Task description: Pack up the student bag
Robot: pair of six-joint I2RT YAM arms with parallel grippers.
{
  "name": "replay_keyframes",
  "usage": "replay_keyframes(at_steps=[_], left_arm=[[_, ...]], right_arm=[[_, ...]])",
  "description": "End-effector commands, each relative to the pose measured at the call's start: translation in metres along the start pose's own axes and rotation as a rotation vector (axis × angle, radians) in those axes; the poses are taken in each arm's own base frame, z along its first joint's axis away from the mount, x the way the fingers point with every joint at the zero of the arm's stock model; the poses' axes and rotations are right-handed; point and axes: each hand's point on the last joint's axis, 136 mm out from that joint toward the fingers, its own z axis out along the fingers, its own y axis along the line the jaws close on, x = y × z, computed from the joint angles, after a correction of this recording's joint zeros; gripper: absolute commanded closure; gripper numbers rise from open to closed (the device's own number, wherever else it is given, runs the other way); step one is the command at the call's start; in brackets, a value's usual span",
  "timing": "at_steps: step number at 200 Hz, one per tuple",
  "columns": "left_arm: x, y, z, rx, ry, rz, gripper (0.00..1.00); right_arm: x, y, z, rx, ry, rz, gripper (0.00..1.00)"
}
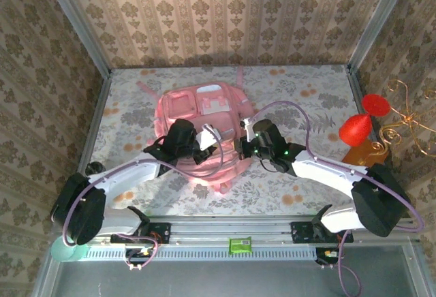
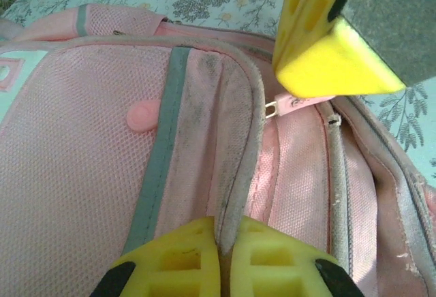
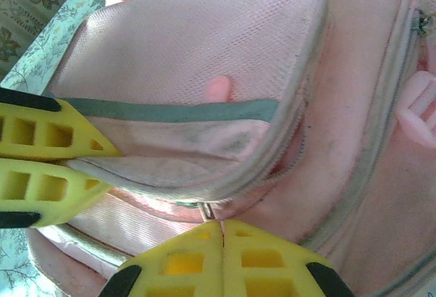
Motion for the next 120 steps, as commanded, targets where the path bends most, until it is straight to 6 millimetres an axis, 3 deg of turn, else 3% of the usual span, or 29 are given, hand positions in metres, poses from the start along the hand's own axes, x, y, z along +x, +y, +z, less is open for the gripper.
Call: replay_keyframes(at_steps=[1,39,79,120], left_arm=[[-0.019,-0.003,-0.015,0.047,-0.098,-0.030,1.00],[-0.021,-0.002,-0.015,0.055,-0.106,-0.034,1.00],[-0.021,-0.003,-0.015,0.059,-0.105,-0.039,1.00],[-0.022,-0.002,-0.017,0.051,-0.109,-0.040,1.00]], right_arm=[[0.010,-0.032,0.000,0.131,0.025,0.003,1.00],[0.013,0.000,-0.003,-0.061,0.015,-0.052,1.00],[0.003,0.004,-0.020,-0.063,-0.025,-0.140,0.72],[-0.001,0.007,-0.028,-0.060,-0.004,-0.262,0.56]])
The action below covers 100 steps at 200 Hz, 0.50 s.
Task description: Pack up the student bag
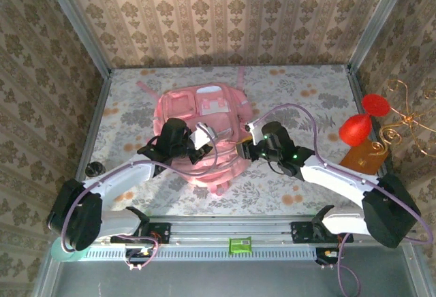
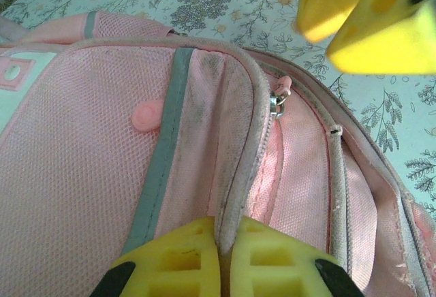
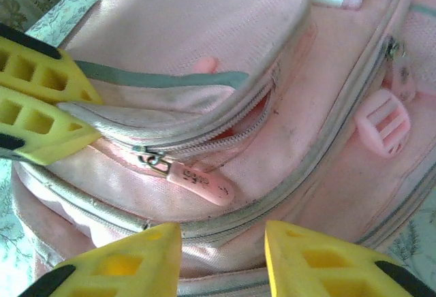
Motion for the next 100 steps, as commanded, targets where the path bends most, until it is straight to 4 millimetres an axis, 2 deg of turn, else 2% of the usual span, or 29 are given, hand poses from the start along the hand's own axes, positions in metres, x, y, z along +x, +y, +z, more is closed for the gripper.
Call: replay_keyframes(at_steps=[1,43,100], left_arm=[[-0.020,-0.003,-0.009,0.024,-0.079,-0.009,1.00],[-0.021,-0.004,-0.010,0.023,-0.080,-0.008,1.00],[-0.021,-0.004,-0.010,0.023,-0.079,-0.009,1.00]], right_arm=[[-0.005,0.006,-0.004,-0.017,0.020,-0.104,0.56],[-0.006,0.014,0.008,-0.071,0.048,-0.162,0.52],[-0.009,0.014,0.024,-0.078,0.061,-0.177,0.52]])
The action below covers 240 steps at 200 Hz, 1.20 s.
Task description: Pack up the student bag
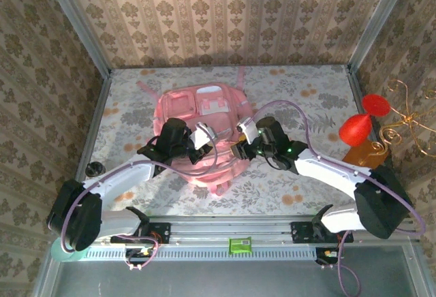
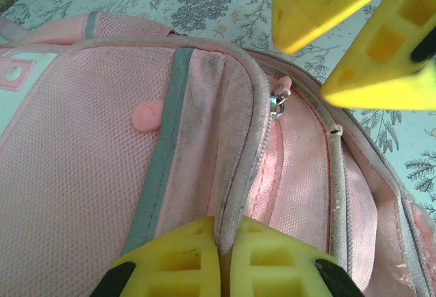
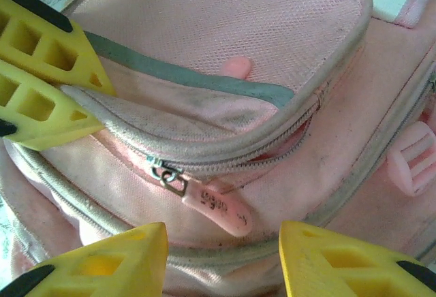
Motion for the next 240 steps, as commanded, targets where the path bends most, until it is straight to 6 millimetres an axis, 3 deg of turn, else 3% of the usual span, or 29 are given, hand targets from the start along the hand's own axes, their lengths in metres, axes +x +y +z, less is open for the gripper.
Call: replay_keyframes(at_steps=[1,75,139,156,167,211,240], left_arm=[[-0.020,-0.004,-0.009,0.024,-0.078,-0.009,1.00],[-0.020,-0.003,-0.009,0.022,-0.078,-0.012,1.00],[-0.018,-0.001,-0.011,0.006,-0.065,-0.001,1.00],[-0.015,-0.001,-0.012,0.005,-0.054,0.009,1.00],[-0.013,-0.001,-0.013,0.002,-0.046,0.015,1.00],[-0.005,0.003,-0.019,-0.025,-0.042,0.018,1.00],[-0.004,0.013,-0.023,-0.076,-0.043,-0.001,1.00]], right_arm=[[-0.011,0.006,0.003,-0.031,-0.014,-0.038,0.52],[0.005,0.007,0.025,-0.063,0.010,0.004,0.62],[0.013,-0.003,0.014,0.000,-0.005,0.043,1.00],[0.020,-0.013,0.012,0.048,0.011,0.083,1.00],[0.014,-0.019,0.002,0.079,-0.012,0.112,1.00],[0.027,-0.061,-0.005,0.211,0.056,0.283,1.00],[0.018,-0.050,-0.003,0.145,0.045,0.296,1.00]])
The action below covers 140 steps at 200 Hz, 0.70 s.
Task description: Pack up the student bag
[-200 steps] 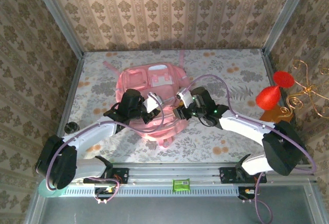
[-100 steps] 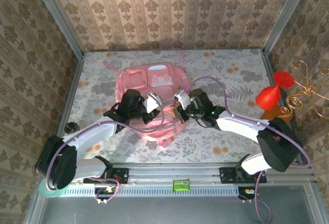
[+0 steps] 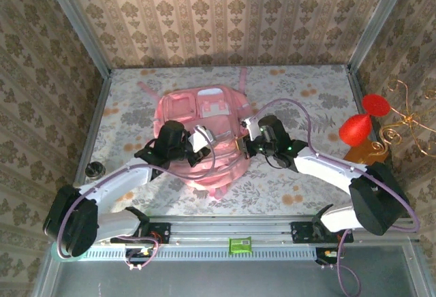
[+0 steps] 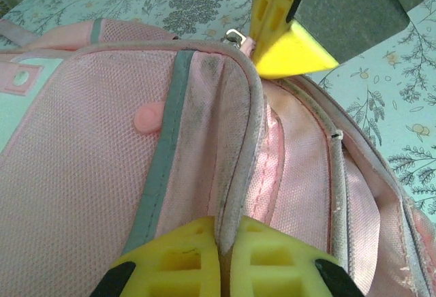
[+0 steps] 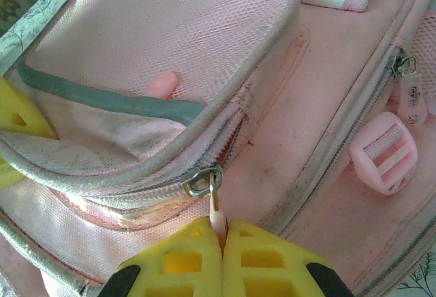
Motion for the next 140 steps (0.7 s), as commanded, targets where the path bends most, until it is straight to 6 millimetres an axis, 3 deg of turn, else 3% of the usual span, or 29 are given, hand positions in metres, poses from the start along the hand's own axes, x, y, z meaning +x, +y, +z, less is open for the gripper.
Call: replay_keyframes(at_steps=[1,13,42,83,112,140], left_arm=[[-0.006,0.017,-0.013,-0.079,-0.029,-0.009,1.00],[-0.005,0.020,-0.014,-0.099,-0.021,-0.007,0.95],[-0.005,0.024,-0.017,-0.126,0.006,0.002,0.65],[-0.024,0.000,-0.019,-0.107,0.002,0.102,0.39],[-0.025,-0.014,-0.013,-0.081,0.036,0.162,0.34],[-0.015,-0.013,-0.005,-0.076,0.084,0.181,0.37]], right_arm=[[0.008,-0.032,-0.003,0.120,0.043,0.101,1.00],[0.006,-0.020,-0.002,0.068,0.032,0.097,1.00],[0.003,0.016,-0.004,-0.038,0.003,0.046,1.00],[-0.002,0.057,-0.006,-0.144,-0.050,0.009,1.00],[-0.006,0.078,-0.008,-0.205,-0.078,-0.009,1.00],[-0.008,0.090,-0.009,-0.241,-0.088,-0.031,1.00]])
